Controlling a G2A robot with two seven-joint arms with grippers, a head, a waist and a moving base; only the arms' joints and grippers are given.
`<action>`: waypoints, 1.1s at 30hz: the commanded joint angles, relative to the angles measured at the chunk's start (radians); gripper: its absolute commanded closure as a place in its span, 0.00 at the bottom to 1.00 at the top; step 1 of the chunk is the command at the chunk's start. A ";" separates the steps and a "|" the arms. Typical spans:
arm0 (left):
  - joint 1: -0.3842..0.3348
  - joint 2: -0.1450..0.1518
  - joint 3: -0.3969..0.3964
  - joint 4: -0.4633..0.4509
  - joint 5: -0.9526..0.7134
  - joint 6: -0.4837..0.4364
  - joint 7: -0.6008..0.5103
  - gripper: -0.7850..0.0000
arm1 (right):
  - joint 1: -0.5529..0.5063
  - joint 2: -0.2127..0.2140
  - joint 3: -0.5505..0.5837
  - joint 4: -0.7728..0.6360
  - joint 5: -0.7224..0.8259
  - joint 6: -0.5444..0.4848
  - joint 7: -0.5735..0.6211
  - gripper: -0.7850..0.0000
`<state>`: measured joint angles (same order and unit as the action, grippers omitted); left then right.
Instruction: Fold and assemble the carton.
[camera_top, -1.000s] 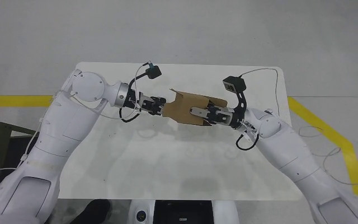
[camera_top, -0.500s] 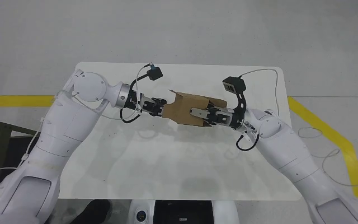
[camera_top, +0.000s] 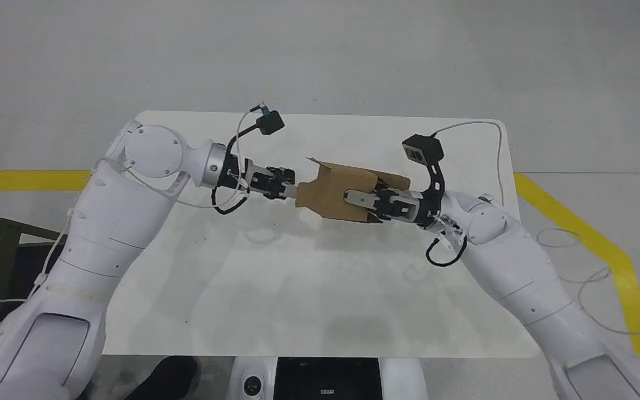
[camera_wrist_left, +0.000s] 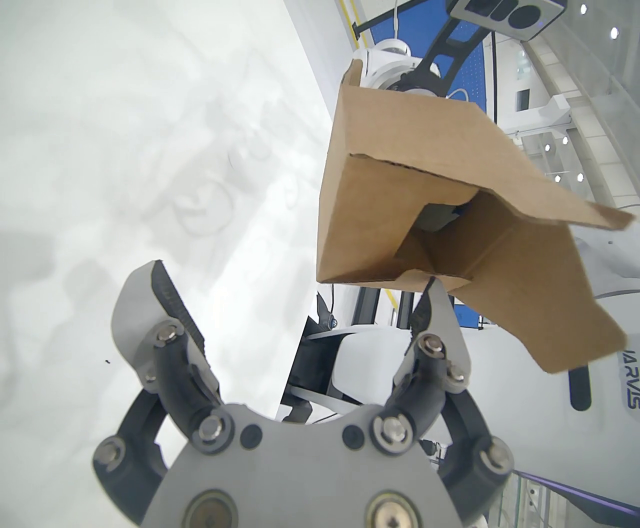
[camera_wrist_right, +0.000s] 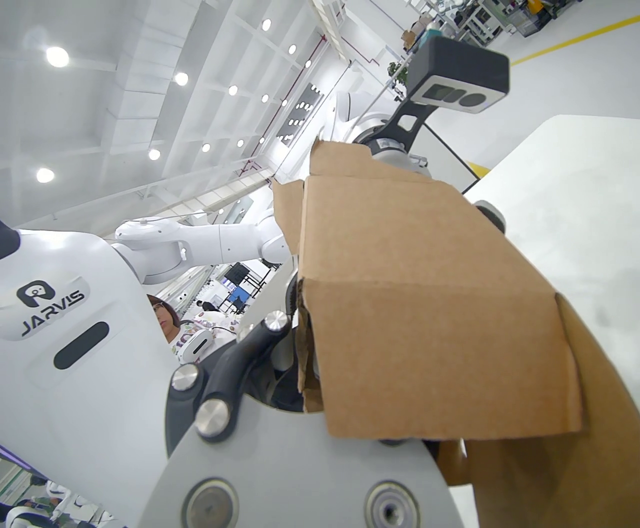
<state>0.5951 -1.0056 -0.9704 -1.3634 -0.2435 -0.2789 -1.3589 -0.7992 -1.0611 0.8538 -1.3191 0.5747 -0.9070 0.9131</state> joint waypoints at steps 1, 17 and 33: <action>0.005 0.004 -0.014 0.002 0.001 -0.004 0.009 0.00 | -0.005 0.004 0.014 0.003 -0.009 0.004 0.004 1.00; 0.029 0.022 -0.074 0.013 0.022 0.009 0.067 0.00 | -0.047 0.045 0.011 -0.097 -0.076 0.110 0.110 1.00; 0.023 0.017 -0.036 -0.006 0.011 -0.005 0.019 0.00 | -0.051 0.049 -0.005 -0.120 -0.088 0.129 0.093 1.00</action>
<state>0.6165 -0.9894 -1.0068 -1.3683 -0.2315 -0.2826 -1.3378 -0.8447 -1.0121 0.8459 -1.4320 0.4971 -0.7883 1.0235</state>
